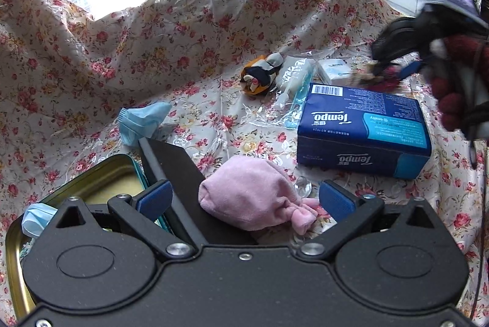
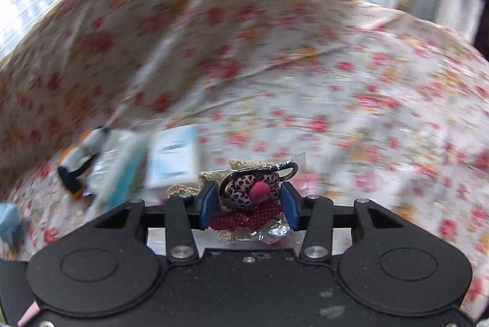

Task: Organize soft objects
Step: 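Grasp the leopard-print pink pouch with the right tool while the left tool reaches the small white tissue pack, then grasp the small white tissue pack with the left tool while the right tool holds the pouch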

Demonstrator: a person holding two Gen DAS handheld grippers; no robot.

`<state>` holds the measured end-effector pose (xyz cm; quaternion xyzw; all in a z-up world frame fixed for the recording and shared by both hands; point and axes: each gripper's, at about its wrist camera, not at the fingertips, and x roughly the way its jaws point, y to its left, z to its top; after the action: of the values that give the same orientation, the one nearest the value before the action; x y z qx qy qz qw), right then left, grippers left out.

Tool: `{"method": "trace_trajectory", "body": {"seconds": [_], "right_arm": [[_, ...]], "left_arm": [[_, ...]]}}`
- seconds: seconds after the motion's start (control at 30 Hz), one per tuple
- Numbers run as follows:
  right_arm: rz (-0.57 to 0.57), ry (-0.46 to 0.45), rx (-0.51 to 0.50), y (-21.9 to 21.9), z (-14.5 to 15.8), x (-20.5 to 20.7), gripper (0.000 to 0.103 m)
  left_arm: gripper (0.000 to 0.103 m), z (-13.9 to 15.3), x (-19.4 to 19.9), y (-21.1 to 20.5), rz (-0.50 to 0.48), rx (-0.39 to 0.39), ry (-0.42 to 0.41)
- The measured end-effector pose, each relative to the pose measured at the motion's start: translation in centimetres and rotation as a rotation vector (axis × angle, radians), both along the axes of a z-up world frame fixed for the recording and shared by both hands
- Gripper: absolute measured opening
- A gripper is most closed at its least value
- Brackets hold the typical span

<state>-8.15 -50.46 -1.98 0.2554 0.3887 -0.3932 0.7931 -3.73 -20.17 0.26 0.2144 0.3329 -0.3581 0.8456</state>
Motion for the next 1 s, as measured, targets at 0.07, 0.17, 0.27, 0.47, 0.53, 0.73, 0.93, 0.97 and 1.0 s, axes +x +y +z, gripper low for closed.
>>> {"method": "trace_trajectory", "body": {"seconds": [0.07, 0.17, 0.27, 0.47, 0.53, 0.73, 0.93, 0.97, 1.0], "right_arm": [[-0.036, 0.017, -0.014, -0.4, 0.1, -1.7, 0.045], [-0.07, 0.028, -0.031, -0.8, -0.3, -4.2, 0.045], [-0.092, -0.001, -0.059, -0.6, -1.3, -6.2, 0.045], [-0.087, -0.085, -0.214, 0.6, -3.6, -7.5, 0.049], [-0.08, -0.096, -0.265, 0.7, -4.4, -7.3, 0.051], [-0.075, -0.132, -0.34, -0.4, -6.1, -7.0, 0.064], [-0.117, -0.256, -0.241, -2.1, -7.1, -8.8, 0.07], [-0.117, -0.265, -0.237, -2.1, -7.2, -8.9, 0.071], [-0.115, -0.265, -0.245, -2.0, -7.3, -8.8, 0.07]], "left_arm": [[0.1, 0.0, 0.0, -0.2, -0.008, -0.002, 0.011], [0.1, 0.3, 0.1, -0.9, -0.019, -0.007, 0.025], [0.1, 0.8, 0.5, -1.9, -0.019, -0.018, 0.033], [0.1, 2.3, 1.6, -4.4, -0.016, -0.046, 0.031], [0.1, 2.6, 2.0, -5.4, -0.01, -0.053, 0.021], [0.1, 3.1, 3.4, -8.9, -0.004, -0.054, 0.039], [0.1, 3.0, 4.5, -13.3, -0.015, -0.034, 0.069], [0.1, 3.1, 4.6, -14.1, -0.014, -0.031, 0.064], [0.1, 3.1, 4.7, -15.0, -0.015, -0.029, 0.059]]}}
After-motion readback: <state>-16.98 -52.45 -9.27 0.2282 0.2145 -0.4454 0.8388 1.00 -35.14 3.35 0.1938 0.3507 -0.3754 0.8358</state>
